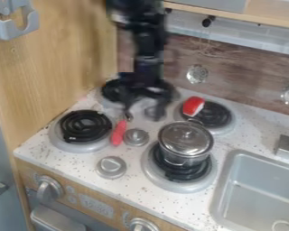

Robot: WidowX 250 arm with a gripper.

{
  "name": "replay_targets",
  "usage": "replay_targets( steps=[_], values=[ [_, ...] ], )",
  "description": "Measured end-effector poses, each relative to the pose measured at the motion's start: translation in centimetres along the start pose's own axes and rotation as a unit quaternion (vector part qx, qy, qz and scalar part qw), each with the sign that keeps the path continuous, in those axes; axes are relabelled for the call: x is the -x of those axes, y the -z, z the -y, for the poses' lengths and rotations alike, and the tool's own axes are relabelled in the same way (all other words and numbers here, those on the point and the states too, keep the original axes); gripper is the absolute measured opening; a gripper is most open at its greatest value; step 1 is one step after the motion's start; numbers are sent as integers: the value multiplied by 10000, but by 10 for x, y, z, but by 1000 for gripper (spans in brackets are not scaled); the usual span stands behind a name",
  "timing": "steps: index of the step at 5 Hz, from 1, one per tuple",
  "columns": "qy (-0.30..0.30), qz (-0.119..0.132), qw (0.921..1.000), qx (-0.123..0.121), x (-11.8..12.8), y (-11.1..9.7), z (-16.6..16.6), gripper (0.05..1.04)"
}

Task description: Mowed pot lid to the left side of stove

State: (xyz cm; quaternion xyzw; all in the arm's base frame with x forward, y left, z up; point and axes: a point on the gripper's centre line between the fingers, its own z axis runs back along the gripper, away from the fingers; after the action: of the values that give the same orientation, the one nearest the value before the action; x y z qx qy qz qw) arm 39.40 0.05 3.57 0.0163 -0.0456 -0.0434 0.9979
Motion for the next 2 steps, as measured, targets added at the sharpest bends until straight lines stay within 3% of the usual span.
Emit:
replay_targets(
  steps=[1, 2],
  values=[
    [467, 246, 9983, 231, -22, -4, 31, 998],
    [663, 129, 9964, 509, -29, 10, 46, 998]
  ],
)
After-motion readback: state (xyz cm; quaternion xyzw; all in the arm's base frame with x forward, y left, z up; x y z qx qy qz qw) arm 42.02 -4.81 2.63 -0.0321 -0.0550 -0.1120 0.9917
